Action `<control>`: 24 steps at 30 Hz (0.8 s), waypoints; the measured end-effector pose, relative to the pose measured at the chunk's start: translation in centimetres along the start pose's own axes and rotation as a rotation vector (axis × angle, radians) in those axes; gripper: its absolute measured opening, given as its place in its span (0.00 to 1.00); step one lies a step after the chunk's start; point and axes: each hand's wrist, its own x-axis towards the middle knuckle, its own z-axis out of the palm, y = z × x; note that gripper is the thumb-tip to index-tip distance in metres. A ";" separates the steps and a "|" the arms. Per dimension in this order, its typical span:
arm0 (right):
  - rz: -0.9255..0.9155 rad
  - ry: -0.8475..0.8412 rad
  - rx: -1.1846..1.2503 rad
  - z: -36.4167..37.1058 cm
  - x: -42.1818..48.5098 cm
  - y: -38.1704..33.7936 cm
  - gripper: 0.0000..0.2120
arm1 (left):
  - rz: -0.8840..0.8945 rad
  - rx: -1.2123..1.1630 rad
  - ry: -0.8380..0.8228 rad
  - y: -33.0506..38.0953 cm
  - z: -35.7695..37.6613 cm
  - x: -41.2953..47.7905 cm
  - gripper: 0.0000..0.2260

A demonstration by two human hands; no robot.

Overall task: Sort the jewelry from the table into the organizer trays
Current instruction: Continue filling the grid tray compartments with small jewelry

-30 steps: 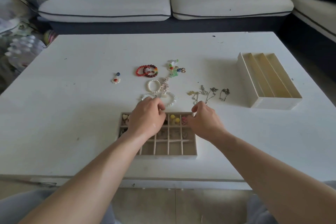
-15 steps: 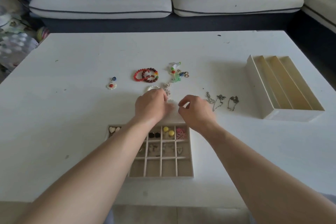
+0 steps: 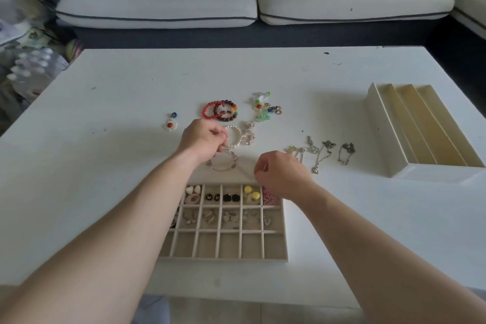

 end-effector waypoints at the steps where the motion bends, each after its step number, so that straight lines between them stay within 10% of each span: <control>1: 0.002 0.000 0.000 0.0 -0.1 -0.1 0.11 | 0.022 0.067 0.011 -0.3 -0.1 -0.1 0.06; 14: -0.163 0.041 0.084 0.7 -0.9 -1.7 0.17 | 0.106 0.608 0.060 -0.1 -0.2 -1.2 0.07; 24: 0.269 0.437 0.068 -3.3 -1.3 7.3 0.20 | 0.427 0.483 -0.181 4.1 8.1 -2.1 0.18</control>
